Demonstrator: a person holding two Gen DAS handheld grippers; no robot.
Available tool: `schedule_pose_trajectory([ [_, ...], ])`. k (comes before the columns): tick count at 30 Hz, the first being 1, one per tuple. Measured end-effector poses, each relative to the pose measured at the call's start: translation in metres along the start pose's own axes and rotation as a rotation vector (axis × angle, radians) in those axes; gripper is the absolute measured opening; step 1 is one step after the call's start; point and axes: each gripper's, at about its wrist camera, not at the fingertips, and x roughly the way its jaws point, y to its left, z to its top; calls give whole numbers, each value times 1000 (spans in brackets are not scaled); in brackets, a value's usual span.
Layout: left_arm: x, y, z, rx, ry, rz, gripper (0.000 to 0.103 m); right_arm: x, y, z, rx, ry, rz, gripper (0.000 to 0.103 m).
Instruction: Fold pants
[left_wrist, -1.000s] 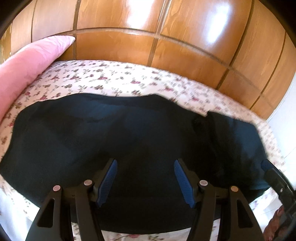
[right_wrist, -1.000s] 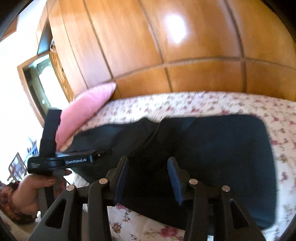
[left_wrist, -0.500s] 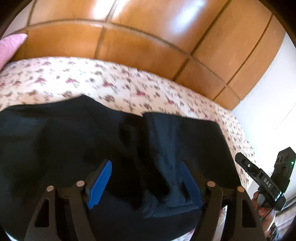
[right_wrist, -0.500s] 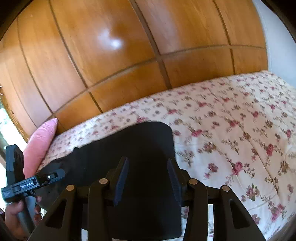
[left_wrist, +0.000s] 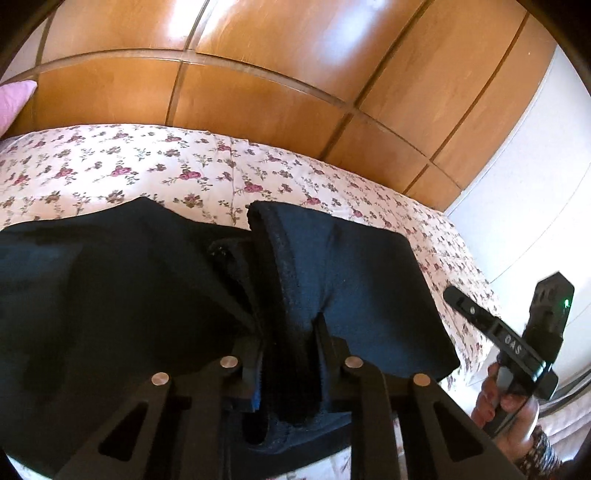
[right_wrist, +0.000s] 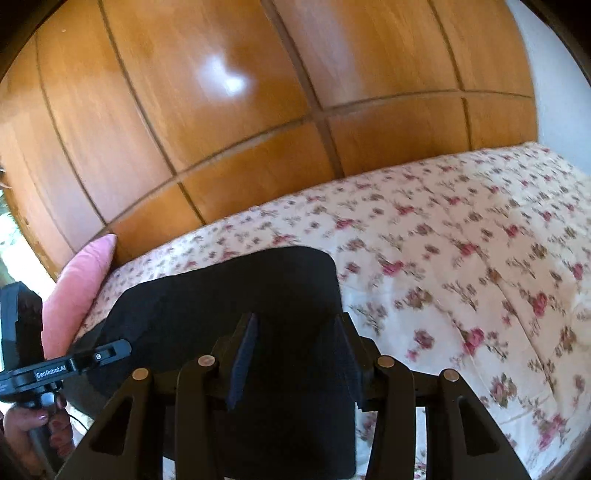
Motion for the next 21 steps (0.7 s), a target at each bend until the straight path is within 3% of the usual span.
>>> schedule_pose_trajectory([
  [4, 22, 8, -14, -8, 83, 16, 23, 22, 12, -2, -50, 44, -10, 46],
  [11, 27, 17, -27, -13, 33, 24, 37, 54, 8, -17, -148, 109, -71, 42],
  [17, 16, 21, -28, 2, 10, 42, 43, 48, 11, -20, -173, 95, -96, 42],
  [21, -5, 36, -25, -28, -26, 71, 47, 31, 34, -17, -187, 68, -120, 45],
])
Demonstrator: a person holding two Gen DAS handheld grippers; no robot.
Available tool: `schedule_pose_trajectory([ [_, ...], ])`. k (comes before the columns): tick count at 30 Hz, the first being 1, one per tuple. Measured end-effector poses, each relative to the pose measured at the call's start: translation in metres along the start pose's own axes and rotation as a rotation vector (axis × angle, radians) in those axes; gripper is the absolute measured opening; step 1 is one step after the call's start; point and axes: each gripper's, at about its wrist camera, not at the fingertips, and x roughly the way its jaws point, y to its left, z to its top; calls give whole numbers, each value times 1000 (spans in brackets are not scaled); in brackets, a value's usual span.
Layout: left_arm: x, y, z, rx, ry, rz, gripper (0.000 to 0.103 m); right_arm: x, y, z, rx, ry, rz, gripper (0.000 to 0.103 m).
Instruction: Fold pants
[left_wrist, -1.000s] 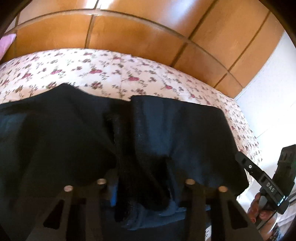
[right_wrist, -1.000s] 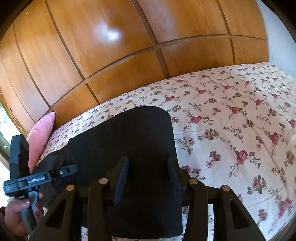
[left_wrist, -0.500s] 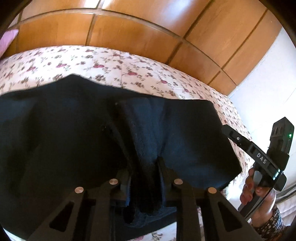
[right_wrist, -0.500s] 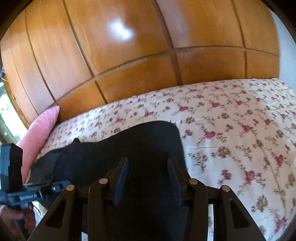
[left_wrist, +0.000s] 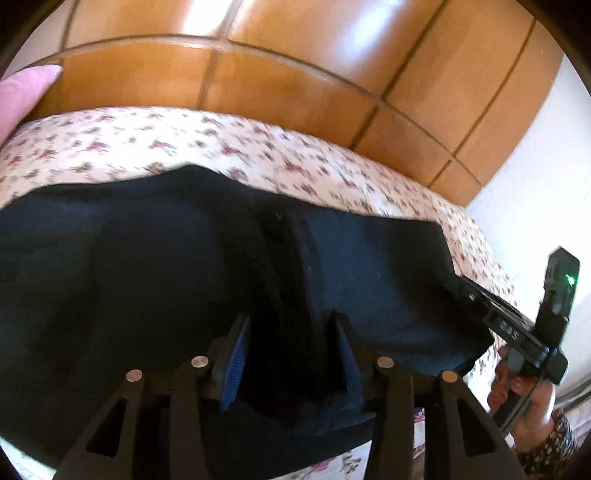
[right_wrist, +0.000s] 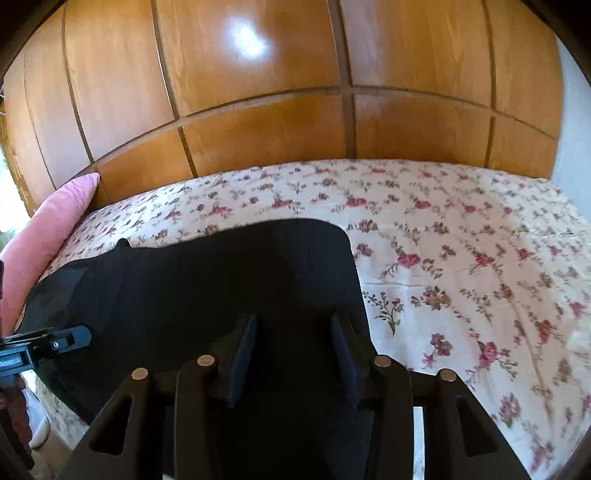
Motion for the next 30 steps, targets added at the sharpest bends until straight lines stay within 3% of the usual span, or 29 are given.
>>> schedule_pose_trajectory([
  [5, -38, 24, -4, -36, -105, 85, 47, -3, 41, 0, -76, 10, 91, 45],
  [9, -65, 58, -13, -131, -155, 121, 47, 9, 72, -7, -122, 43, 165, 45],
  [17, -122, 134, -48, -390, -254, 243, 48, 36, 134, -23, -250, 88, 245, 45],
  [22, -146, 178, -74, -569, -265, 300, 48, 38, 136, -27, -237, 77, 244, 46],
  [26, -154, 211, -97, -734, -254, 272, 48, 39, 128, -26, -195, 79, 270, 46],
  [30, -143, 235, -108, -852, -234, 158, 48, 37, 128, -26, -198, 75, 263, 46],
])
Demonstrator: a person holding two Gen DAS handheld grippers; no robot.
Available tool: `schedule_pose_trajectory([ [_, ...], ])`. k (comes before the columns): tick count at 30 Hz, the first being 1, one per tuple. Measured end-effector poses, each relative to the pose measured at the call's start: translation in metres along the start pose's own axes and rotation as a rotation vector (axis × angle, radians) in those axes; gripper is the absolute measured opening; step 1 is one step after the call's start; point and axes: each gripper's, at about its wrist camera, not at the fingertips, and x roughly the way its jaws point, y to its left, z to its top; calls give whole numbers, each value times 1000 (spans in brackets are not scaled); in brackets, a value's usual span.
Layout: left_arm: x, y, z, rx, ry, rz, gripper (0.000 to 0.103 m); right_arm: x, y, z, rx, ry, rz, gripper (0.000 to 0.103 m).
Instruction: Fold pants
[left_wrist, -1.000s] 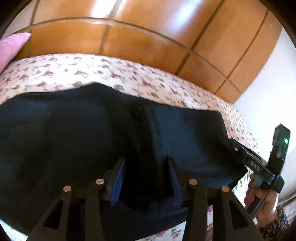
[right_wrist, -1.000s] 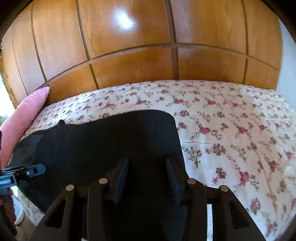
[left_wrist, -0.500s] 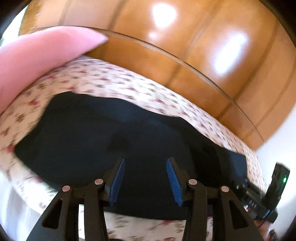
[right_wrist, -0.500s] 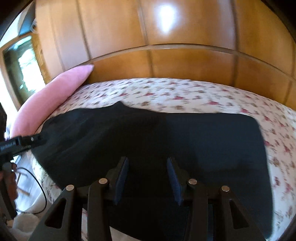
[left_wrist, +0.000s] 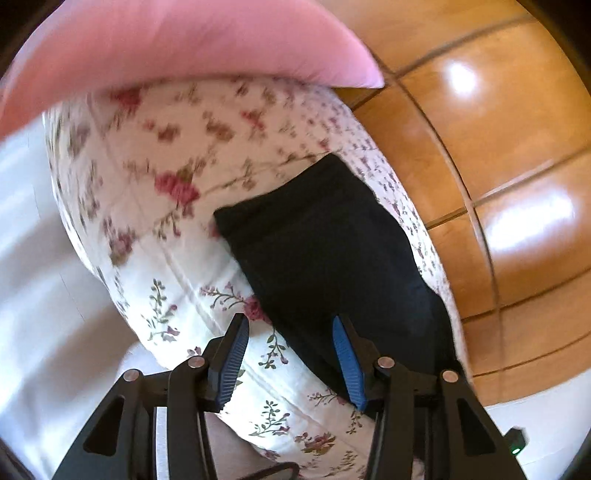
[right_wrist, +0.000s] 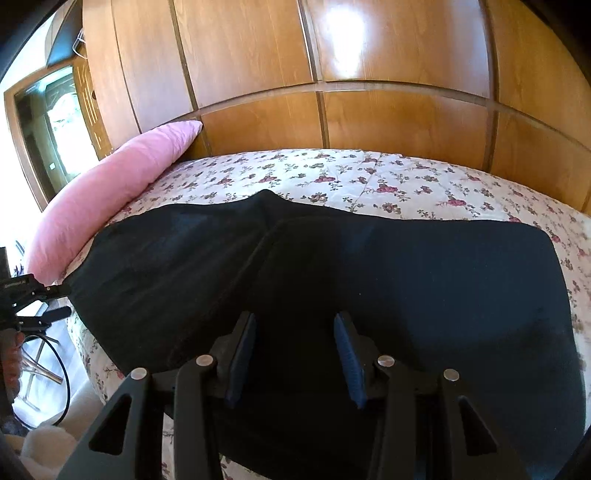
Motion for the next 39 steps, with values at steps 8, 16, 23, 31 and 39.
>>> schedule_pose_trajectory([
  [8, 15, 19, 17, -116, -21, -193, 54, 0, -2, -1, 14, 0, 5, 46],
  [16, 33, 18, 27, -141, -78, -269, 52, 1, -2, 0, 18, 0, 2, 46],
  [23, 36, 4, 28, -66, -126, -170, 17, -2, -1, 3, 18, 12, -12, 45],
  [31, -3, -45, 23, 126, -239, -246, 14, -6, 19, 5, -64, 5, -4, 35],
  [39, -33, -128, 6, 376, -266, -406, 13, -4, 4, 3, 46, 17, 60, 34],
])
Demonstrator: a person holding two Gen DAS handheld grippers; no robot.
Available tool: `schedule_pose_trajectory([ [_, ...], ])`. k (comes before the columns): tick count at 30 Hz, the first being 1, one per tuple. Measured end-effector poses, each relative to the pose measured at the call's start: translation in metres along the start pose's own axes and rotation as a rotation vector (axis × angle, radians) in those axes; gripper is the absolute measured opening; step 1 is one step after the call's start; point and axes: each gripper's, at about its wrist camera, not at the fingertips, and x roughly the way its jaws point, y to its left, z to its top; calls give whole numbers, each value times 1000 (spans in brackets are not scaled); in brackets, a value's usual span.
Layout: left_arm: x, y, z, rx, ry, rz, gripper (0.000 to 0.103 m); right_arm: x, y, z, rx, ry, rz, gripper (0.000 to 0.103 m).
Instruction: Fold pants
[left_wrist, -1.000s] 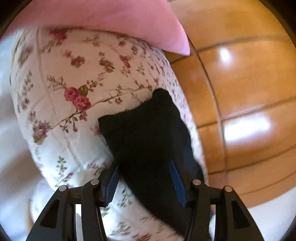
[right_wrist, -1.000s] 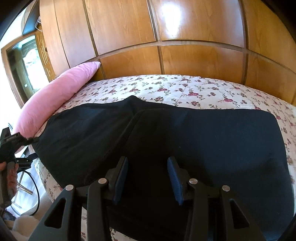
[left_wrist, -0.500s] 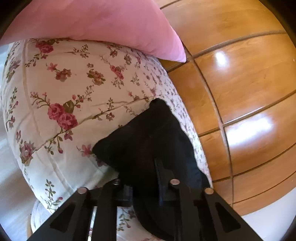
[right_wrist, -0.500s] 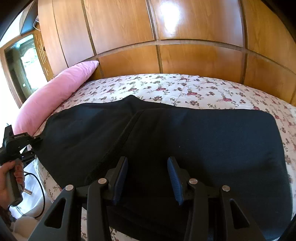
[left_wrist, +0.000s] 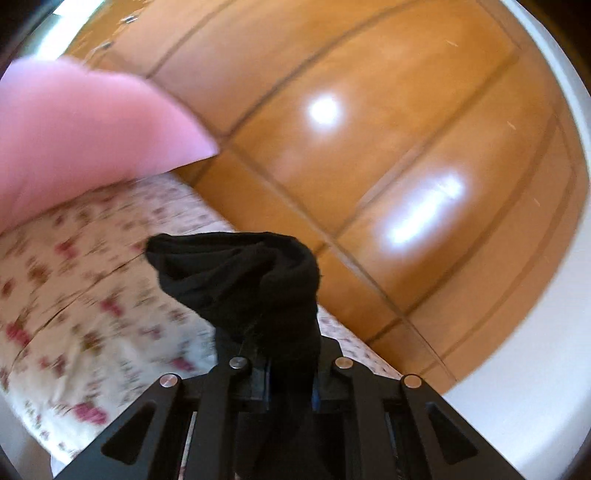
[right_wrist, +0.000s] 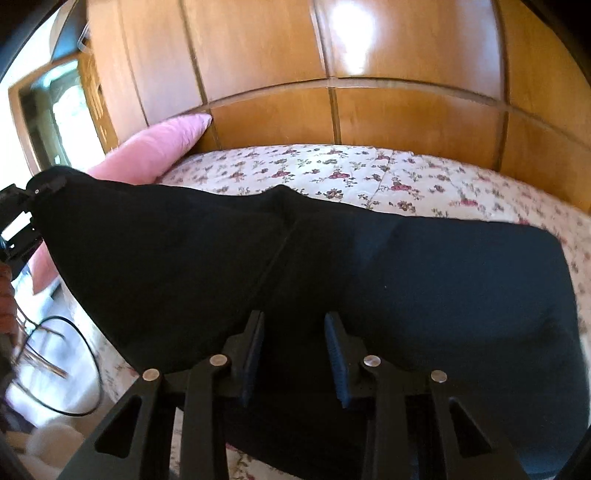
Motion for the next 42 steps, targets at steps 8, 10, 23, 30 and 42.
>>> schedule_pose_trajectory([
  [8, 22, -97, -2, 215, 54, -196, 13, -37, -36, 8, 113, -40, -121, 36],
  [10, 32, -117, -8, 241, 83, -240, 13, -46, -50, 9, 155, -36, -134, 37],
  [23, 95, -213, -106, 406, 340, -395, 13, -118, -142, 7, 385, -155, -162, 38],
  [30, 125, -233, -167, 500, 476, -392, 13, -136, -180, -9, 515, -185, -168, 38],
  [42, 158, -254, -253, 727, 589, -290, 31, -143, -202, -21, 603, -195, -159, 39],
])
